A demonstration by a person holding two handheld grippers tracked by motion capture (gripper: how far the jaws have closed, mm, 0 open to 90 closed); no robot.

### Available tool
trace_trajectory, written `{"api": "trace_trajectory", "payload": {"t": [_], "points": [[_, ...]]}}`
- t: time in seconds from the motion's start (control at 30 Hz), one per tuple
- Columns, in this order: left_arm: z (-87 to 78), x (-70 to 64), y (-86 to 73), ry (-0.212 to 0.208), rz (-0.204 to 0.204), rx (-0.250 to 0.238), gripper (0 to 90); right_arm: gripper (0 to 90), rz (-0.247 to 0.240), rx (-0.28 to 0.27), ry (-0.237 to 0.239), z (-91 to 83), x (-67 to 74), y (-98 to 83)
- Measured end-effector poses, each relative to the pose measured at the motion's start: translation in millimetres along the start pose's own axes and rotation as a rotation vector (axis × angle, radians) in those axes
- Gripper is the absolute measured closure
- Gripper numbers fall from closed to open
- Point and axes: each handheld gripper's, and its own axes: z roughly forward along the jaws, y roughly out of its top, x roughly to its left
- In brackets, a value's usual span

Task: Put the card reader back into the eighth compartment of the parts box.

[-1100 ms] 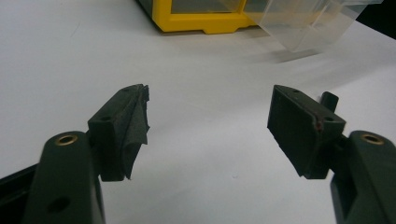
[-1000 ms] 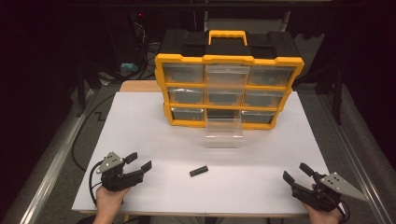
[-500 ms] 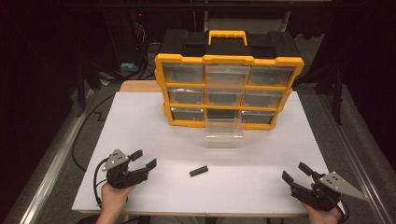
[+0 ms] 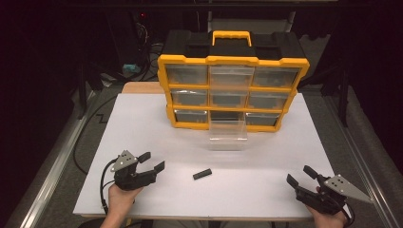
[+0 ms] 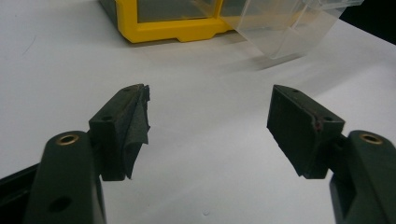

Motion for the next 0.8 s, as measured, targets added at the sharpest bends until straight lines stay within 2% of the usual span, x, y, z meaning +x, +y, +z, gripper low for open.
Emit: {"api": "trace_trajectory", "payload": {"t": [0.8], "points": [[16.6, -12.1, 8.1, -0.037, 0.021, 0.018, 30.6, 26.8, -0.003, 0.010, 0.003, 0.4, 0.8, 0.0]]}}
